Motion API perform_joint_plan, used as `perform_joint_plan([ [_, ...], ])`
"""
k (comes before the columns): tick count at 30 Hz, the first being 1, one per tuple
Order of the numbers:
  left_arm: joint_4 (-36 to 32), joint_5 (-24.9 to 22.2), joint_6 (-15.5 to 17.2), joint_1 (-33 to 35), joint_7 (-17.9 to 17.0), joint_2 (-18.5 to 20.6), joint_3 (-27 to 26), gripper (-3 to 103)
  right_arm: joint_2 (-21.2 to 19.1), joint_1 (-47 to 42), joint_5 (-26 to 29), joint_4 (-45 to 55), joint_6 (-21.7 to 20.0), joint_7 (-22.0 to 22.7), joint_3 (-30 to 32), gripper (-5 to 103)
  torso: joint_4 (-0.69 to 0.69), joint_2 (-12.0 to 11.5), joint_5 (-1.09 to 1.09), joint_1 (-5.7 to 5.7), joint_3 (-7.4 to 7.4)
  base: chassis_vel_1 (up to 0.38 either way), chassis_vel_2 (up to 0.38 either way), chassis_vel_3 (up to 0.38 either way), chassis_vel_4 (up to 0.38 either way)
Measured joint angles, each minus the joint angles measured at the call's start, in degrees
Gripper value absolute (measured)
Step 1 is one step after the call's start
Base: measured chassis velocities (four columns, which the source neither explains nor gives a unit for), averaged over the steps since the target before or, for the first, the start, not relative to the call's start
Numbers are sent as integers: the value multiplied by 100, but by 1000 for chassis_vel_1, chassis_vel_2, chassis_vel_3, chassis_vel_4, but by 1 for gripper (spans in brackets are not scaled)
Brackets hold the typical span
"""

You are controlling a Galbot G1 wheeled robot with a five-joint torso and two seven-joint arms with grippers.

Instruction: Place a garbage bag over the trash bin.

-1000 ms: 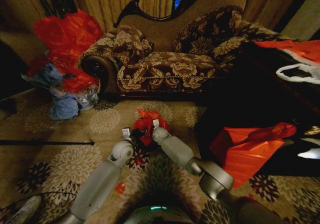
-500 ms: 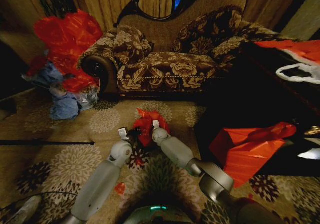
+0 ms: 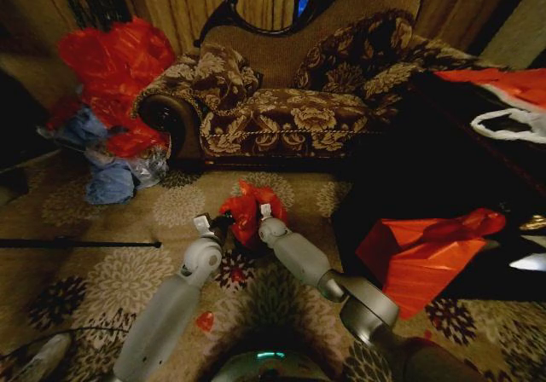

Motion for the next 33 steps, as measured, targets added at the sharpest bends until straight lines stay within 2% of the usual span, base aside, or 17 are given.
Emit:
perform_joint_plan([
  [6,28,-171,-136,144,-260,-65,-420,0,0,27,18,-10,-18,-3,-63,0,1,0,0,0,0,0,0,0,0],
  [13,74,-434,-142,224,-402,-116,-494,0,0,87,-21,-244,3,-119,9,0,0,0,0,0,0,0,0,0,0],
  [16,37,-435,-139,218,-337,-114,-413,0,-1,93,8,-164,-12,-102,-13,0,0,0,-1,1,0,0,0,0,0],
  [18,-65,-425,-125,162,-120,-92,-204,0,0,97,75,27,-49,-50,-100,0,2,0,1,0,0,0,0,0,0],
  [23,29,-354,-66,-3,127,-168,96,0,0,96,146,135,-101,11,-141,0,0,0,0,1,0,0,0,0,0],
  [27,517,-439,5,-257,209,-420,360,0,1,55,161,184,-111,17,-158,0,0,0,1,1,0,0,0,0,0],
  [29,594,-485,10,-285,208,-450,368,0,0,50,160,184,-111,17,-158,0,0,0,0,1,0,0,0,0,0],
  [32,1195,-773,42,-482,366,-674,337,0,0,41,155,184,-112,17,-153,0,0,0,0,1,0,0,0,0,0],
  [33,1195,-773,42,-482,366,-674,337,0,0,41,155,184,-112,17,-153,0,0,0,0,1,0,0,0,0,0],
])
